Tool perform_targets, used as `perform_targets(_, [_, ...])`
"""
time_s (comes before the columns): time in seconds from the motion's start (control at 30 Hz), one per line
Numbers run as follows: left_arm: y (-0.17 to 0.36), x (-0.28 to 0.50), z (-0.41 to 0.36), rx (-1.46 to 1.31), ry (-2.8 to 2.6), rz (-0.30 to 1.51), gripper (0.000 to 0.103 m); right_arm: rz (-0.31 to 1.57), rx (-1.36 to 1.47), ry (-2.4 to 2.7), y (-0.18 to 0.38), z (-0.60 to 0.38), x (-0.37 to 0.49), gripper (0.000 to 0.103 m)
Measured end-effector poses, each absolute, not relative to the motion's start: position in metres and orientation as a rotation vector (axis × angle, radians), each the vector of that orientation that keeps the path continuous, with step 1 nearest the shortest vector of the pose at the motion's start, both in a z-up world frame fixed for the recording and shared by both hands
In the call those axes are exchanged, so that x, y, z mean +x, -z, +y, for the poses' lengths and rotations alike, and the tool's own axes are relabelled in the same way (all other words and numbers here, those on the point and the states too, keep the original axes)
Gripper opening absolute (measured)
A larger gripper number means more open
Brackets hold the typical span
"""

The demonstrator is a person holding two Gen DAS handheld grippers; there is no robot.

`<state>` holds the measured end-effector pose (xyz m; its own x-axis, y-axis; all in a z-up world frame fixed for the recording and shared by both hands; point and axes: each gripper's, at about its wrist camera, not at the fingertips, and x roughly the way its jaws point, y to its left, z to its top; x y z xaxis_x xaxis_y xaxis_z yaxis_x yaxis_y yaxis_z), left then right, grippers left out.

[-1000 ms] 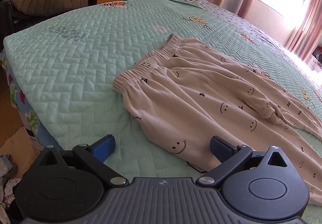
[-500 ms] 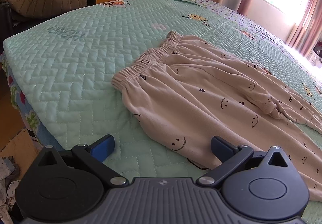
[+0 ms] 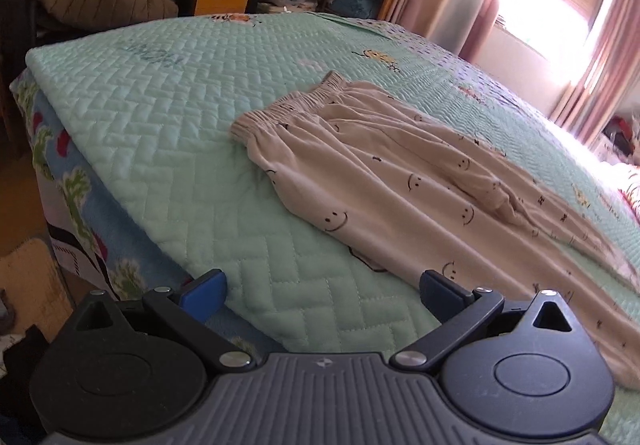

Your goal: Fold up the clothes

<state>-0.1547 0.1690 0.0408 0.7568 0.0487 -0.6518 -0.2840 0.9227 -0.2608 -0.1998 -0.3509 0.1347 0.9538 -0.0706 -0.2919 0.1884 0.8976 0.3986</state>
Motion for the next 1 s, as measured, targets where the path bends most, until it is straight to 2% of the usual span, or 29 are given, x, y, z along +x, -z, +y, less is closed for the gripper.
perform_targets(0.03, [-0.04,-0.157,0.165,-0.345,-0.187,0.679,0.102,0.289,0.409,0.065,-0.14,-0.336,-0.193,0.062])
perform_targets(0.07, [-0.039,-0.158,0.162,-0.332,-0.188,0.666,0.102,0.308,0.387,-0.007,-0.143,-0.322,-0.185,0.063])
perform_targets(0.27, [-0.044,-0.173,0.157,-0.314,-0.183,0.546,0.102,0.41,0.265,-0.354,-0.155,-0.218,-0.102,0.063])
perform_targets(0.57, [-0.044,-0.179,0.166,-0.299,-0.176,0.471,0.102,0.507,-0.258,-0.593,-0.166,-0.089,0.076,0.063])
perform_targets(0.8, [-0.041,-0.176,0.183,-0.302,-0.191,0.421,0.102,0.671,-0.321,-0.884,-0.162,-0.047,0.202,0.063])
perform_targets(1.0, [-0.037,-0.167,0.2,-0.351,-0.205,0.426,0.102,0.719,-0.428,-1.114,-0.133,0.036,0.224,0.063])
